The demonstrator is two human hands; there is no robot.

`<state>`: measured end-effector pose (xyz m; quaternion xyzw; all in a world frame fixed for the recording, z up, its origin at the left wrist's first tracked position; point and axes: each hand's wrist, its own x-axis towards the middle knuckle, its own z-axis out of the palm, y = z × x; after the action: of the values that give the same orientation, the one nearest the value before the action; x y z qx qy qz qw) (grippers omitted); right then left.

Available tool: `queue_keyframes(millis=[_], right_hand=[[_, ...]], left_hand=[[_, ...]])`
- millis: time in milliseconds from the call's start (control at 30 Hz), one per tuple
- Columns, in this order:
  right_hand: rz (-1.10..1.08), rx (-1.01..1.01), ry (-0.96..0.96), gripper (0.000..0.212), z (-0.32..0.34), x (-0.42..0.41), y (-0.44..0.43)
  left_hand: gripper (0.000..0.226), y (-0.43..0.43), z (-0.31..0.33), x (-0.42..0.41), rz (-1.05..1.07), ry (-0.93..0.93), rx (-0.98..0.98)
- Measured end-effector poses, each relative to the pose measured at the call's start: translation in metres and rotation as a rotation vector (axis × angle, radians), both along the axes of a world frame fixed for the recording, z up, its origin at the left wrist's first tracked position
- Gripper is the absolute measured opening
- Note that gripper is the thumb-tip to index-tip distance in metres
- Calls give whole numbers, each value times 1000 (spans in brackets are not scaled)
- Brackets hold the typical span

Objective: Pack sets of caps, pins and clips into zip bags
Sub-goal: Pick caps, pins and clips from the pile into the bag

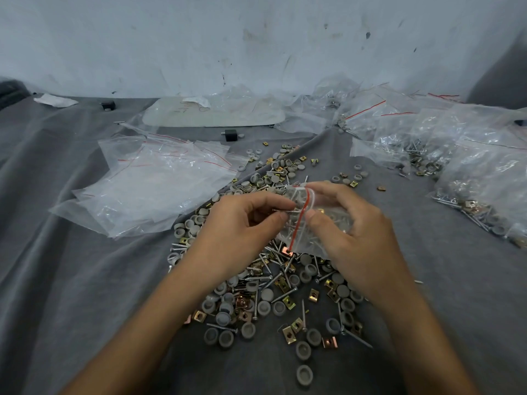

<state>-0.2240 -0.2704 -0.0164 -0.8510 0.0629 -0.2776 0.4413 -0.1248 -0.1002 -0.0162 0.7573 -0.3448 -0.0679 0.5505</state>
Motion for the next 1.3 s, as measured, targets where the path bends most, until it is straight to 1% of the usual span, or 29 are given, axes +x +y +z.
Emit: queue_keyframes(millis=[133, 400, 500, 533, 633, 700, 767, 833, 900, 967, 1033, 1100, 1200, 1300], right_hand=[[2, 0, 6, 31, 1, 0, 1], [0, -4, 13, 32, 2, 0, 1], [-4, 12, 1, 30, 2, 0, 1], [-8, 26, -8, 30, 3, 0, 2], [-55, 55, -54, 31, 4, 0, 2], [-94, 71, -93, 30, 4, -1, 0], [-116, 99, -116, 29, 4, -1, -2], [-120, 107, -117, 28, 3, -1, -2], [-112, 116, -104, 29, 4, 0, -2], [-108, 116, -95, 29, 4, 0, -1], [-108, 104, -93, 29, 4, 0, -1], [-106, 93, -83, 28, 4, 0, -1], [-96, 94, -70, 28, 4, -1, -1], [-88, 81, -60, 28, 4, -1, 0]], left_hand=[[19, 0, -2, 1, 10, -31, -25], [21, 0, -1, -1, 31, -145, 30], [33, 0, 1, 0, 34, -160, 66], [34, 1, 1, 1, 49, -164, 61], [16, 5, 2, 4, 146, -187, 50], [6, 10, 2, 7, 170, -241, 184], [6, 13, 2, 6, 75, -287, 430], [17, 12, 0, 2, -26, -352, 660], [36, 10, -3, 0, -65, -415, 809], [46, 9, -6, -1, -51, -451, 878], [49, 9, -7, -1, -30, -479, 926], [44, 8, -8, -1, -27, -484, 950], [31, 7, -7, -2, -37, -484, 927], [27, 9, -7, 1, -67, -466, 904]])
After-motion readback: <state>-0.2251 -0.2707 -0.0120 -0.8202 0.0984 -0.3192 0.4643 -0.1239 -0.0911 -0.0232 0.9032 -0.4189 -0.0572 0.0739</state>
